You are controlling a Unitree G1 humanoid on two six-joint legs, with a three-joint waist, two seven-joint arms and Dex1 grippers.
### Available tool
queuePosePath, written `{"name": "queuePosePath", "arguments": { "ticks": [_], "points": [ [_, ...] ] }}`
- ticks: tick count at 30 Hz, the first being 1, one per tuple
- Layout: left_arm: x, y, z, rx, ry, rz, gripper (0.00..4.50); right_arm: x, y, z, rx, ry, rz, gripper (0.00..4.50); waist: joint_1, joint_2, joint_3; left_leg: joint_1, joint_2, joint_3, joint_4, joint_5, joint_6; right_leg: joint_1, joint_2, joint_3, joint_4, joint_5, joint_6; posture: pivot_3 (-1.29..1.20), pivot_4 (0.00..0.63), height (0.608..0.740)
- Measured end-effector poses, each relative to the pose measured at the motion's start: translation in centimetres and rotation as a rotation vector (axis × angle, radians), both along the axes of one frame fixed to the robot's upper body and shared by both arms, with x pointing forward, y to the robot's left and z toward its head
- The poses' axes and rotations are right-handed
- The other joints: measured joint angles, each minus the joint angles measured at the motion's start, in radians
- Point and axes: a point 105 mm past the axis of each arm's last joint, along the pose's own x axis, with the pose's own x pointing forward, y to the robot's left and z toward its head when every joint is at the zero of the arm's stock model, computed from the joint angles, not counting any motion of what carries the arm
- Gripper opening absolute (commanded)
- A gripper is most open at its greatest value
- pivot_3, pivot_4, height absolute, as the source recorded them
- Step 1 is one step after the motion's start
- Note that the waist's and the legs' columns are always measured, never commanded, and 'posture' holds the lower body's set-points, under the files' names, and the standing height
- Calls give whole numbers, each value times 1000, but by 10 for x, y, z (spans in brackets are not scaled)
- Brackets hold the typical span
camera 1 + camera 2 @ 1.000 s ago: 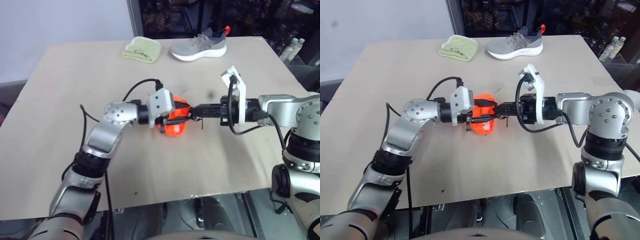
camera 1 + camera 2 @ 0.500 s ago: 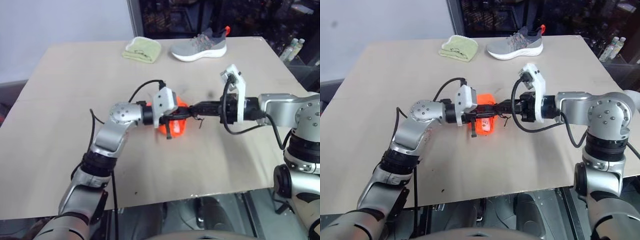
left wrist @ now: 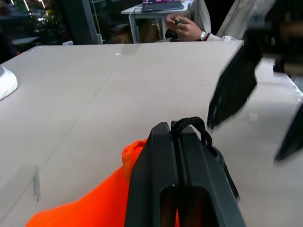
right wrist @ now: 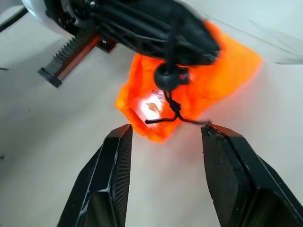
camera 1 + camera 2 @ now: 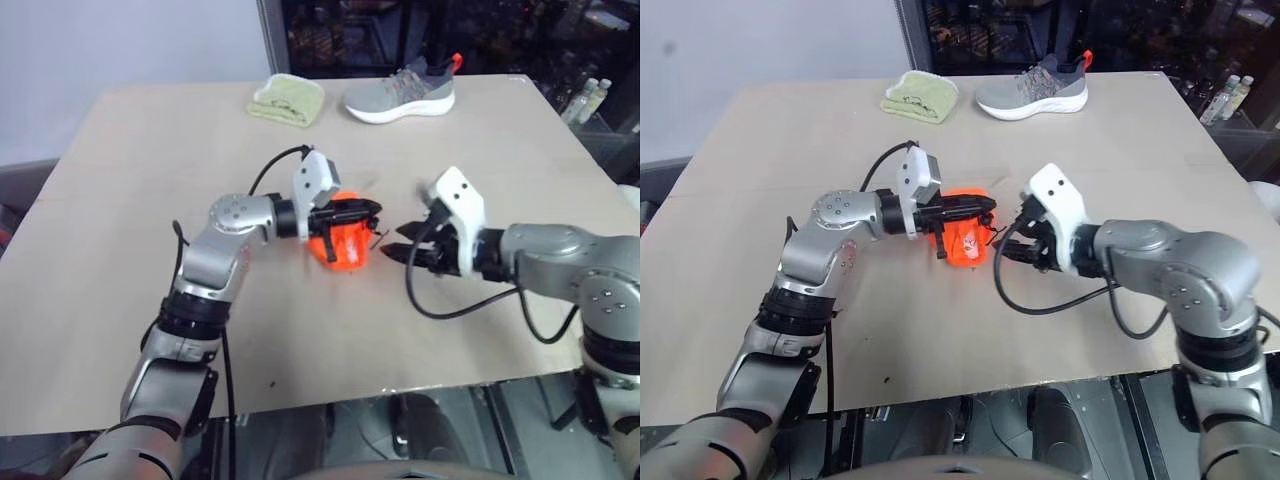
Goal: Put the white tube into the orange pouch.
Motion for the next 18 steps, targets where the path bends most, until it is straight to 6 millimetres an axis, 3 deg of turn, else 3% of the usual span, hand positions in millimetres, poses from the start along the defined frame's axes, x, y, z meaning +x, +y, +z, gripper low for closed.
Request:
{"name": "queuePosePath", "arguments": {
  "ticks": [3, 10, 15, 18],
  "points": [
    [1, 0, 2, 3, -5, 1, 0, 14, -1, -5, 10, 5, -78, 2305, 4, 0, 0, -1, -1, 0, 0, 0, 0, 0, -1, 0, 0, 0, 0, 0, 150, 740],
    [2, 3, 2, 4, 1, 13, 0, 24, 1, -12, 14, 25, -114, 2305, 3, 0, 0, 0, 0, 0, 0, 0, 0, 0, 0, -1, 0, 0, 0, 0, 150, 740],
    [2, 3, 2, 3, 5, 17, 0, 26, 3, -14, 23, 40, -104, 161, 3, 0, 0, 0, 0, 0, 0, 0, 0, 0, 0, -1, 0, 0, 0, 0, 150, 740],
    [2, 3, 3, -4, 8, 22, 0, 25, 3, -11, 26, 37, -86, 72, 3, 0, 0, 0, 0, 0, 0, 0, 0, 0, 0, -1, 0, 0, 0, 0, 150, 740]
  ]
}}
